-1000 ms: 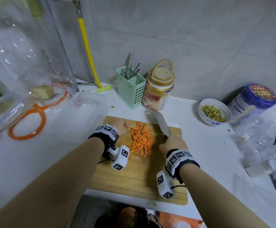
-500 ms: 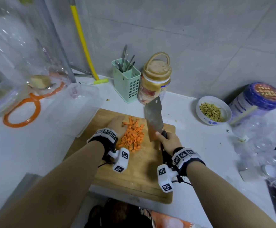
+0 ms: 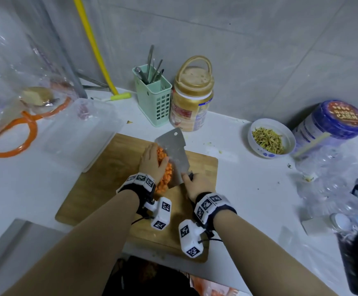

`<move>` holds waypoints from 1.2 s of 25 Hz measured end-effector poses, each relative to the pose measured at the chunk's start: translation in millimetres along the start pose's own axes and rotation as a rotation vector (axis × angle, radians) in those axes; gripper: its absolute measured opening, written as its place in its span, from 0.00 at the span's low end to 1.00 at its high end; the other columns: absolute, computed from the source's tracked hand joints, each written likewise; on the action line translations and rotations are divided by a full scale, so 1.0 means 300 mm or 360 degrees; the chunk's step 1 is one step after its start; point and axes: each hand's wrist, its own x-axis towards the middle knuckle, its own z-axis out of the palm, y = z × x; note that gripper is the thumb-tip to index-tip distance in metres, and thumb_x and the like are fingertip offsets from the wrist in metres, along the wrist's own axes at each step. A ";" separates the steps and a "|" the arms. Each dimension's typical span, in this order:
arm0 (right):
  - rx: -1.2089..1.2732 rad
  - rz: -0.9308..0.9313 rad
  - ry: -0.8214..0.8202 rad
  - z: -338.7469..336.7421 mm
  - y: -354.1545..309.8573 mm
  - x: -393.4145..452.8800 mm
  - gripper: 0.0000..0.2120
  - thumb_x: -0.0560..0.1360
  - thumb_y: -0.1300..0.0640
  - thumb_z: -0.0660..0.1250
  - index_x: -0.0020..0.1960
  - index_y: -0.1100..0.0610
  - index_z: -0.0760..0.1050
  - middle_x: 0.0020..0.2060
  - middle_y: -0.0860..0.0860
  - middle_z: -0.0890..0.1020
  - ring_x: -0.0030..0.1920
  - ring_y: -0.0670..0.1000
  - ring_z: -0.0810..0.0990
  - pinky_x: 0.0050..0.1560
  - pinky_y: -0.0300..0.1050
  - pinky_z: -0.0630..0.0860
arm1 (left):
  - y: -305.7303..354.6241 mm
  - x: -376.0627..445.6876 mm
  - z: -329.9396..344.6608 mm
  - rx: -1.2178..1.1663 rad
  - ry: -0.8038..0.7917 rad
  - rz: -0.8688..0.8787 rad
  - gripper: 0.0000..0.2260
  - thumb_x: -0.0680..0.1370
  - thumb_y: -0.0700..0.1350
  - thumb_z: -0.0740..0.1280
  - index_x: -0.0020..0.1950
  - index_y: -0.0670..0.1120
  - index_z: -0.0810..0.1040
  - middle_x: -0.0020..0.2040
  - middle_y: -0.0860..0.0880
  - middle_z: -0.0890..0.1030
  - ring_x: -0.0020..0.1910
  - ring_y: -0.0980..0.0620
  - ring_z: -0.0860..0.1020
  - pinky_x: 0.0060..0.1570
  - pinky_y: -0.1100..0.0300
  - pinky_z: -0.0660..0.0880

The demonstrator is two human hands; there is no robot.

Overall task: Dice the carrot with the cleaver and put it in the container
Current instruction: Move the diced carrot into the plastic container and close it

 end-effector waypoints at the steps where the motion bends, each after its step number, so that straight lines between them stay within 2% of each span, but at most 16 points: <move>1: 0.0011 -0.0009 -0.0007 0.012 -0.017 0.006 0.21 0.81 0.42 0.53 0.34 0.52 0.67 0.40 0.57 0.80 0.41 0.57 0.77 0.42 0.45 0.69 | 0.011 -0.002 0.005 -0.0011 0.0014 -0.0021 0.29 0.83 0.50 0.58 0.79 0.43 0.50 0.80 0.44 0.51 0.78 0.46 0.51 0.77 0.52 0.49; 5: 0.0071 -0.0097 -0.0057 0.051 -0.035 0.030 0.22 0.81 0.43 0.53 0.36 0.54 0.71 0.41 0.57 0.82 0.42 0.58 0.80 0.44 0.47 0.74 | 0.029 -0.007 0.015 0.0026 0.0089 -0.0059 0.30 0.82 0.52 0.58 0.80 0.43 0.50 0.80 0.45 0.47 0.79 0.46 0.48 0.76 0.54 0.47; 8: 0.0157 -0.0159 -0.0107 0.051 -0.030 0.035 0.24 0.81 0.43 0.53 0.33 0.55 0.72 0.30 0.54 0.81 0.37 0.55 0.81 0.44 0.47 0.76 | 0.029 -0.012 0.022 0.0095 0.0159 -0.0016 0.30 0.81 0.54 0.60 0.78 0.43 0.55 0.79 0.44 0.51 0.78 0.46 0.49 0.76 0.52 0.49; 11: 0.0293 -0.0162 -0.0151 0.051 -0.036 0.030 0.26 0.81 0.46 0.55 0.27 0.56 0.71 0.21 0.50 0.76 0.29 0.52 0.76 0.41 0.46 0.75 | 0.023 -0.018 0.015 0.0136 0.0225 0.0051 0.30 0.80 0.54 0.63 0.77 0.42 0.59 0.77 0.42 0.57 0.77 0.44 0.53 0.75 0.51 0.52; 14: 0.0419 -0.0184 -0.0170 0.055 -0.038 0.031 0.27 0.80 0.50 0.56 0.24 0.58 0.68 0.15 0.49 0.71 0.27 0.51 0.74 0.40 0.44 0.73 | 0.022 -0.020 -0.003 0.0203 0.0266 0.0135 0.29 0.81 0.53 0.62 0.77 0.40 0.59 0.77 0.42 0.59 0.76 0.43 0.55 0.75 0.50 0.53; 17: 0.0555 -0.0206 -0.0198 0.052 -0.056 0.032 0.26 0.81 0.52 0.57 0.25 0.59 0.68 0.14 0.49 0.70 0.23 0.49 0.70 0.33 0.36 0.71 | 0.027 -0.014 -0.033 0.0262 0.0304 0.0179 0.27 0.82 0.52 0.60 0.77 0.40 0.59 0.77 0.42 0.60 0.76 0.43 0.55 0.75 0.51 0.53; 18: 0.0603 -0.0199 -0.0204 0.052 -0.066 0.035 0.26 0.80 0.53 0.57 0.25 0.59 0.68 0.15 0.50 0.70 0.23 0.49 0.70 0.34 0.36 0.71 | 0.027 -0.008 -0.044 0.0282 0.0320 0.0201 0.27 0.82 0.52 0.60 0.76 0.40 0.60 0.77 0.42 0.60 0.76 0.43 0.56 0.75 0.50 0.53; 22: 0.0661 -0.0217 -0.0235 0.045 -0.123 0.045 0.25 0.80 0.50 0.58 0.25 0.57 0.70 0.17 0.52 0.73 0.21 0.48 0.71 0.44 0.49 0.74 | 0.035 0.012 -0.109 0.0315 0.0403 0.0259 0.26 0.82 0.50 0.60 0.75 0.39 0.62 0.76 0.41 0.63 0.76 0.43 0.57 0.75 0.50 0.54; 26: 0.0675 -0.0269 -0.0252 0.028 -0.203 0.041 0.26 0.79 0.50 0.58 0.23 0.56 0.70 0.17 0.52 0.74 0.22 0.49 0.71 0.46 0.52 0.74 | 0.055 0.024 -0.195 0.0344 0.0517 0.0301 0.25 0.82 0.50 0.61 0.75 0.39 0.64 0.76 0.41 0.63 0.76 0.43 0.58 0.75 0.53 0.53; 28: 0.0690 -0.0292 -0.0209 0.017 -0.251 0.033 0.26 0.79 0.50 0.58 0.24 0.57 0.70 0.17 0.51 0.74 0.22 0.48 0.71 0.43 0.49 0.73 | 0.055 0.035 -0.244 0.0350 0.0557 0.0307 0.25 0.82 0.50 0.61 0.74 0.39 0.64 0.75 0.41 0.63 0.75 0.43 0.59 0.75 0.54 0.52; 30: 0.0637 -0.0338 -0.0168 0.006 -0.302 0.023 0.26 0.79 0.50 0.58 0.25 0.58 0.70 0.17 0.50 0.73 0.20 0.45 0.71 0.35 0.38 0.71 | 0.047 0.048 -0.296 0.0365 0.0605 0.0311 0.25 0.81 0.50 0.61 0.74 0.38 0.65 0.75 0.40 0.64 0.75 0.42 0.60 0.74 0.53 0.52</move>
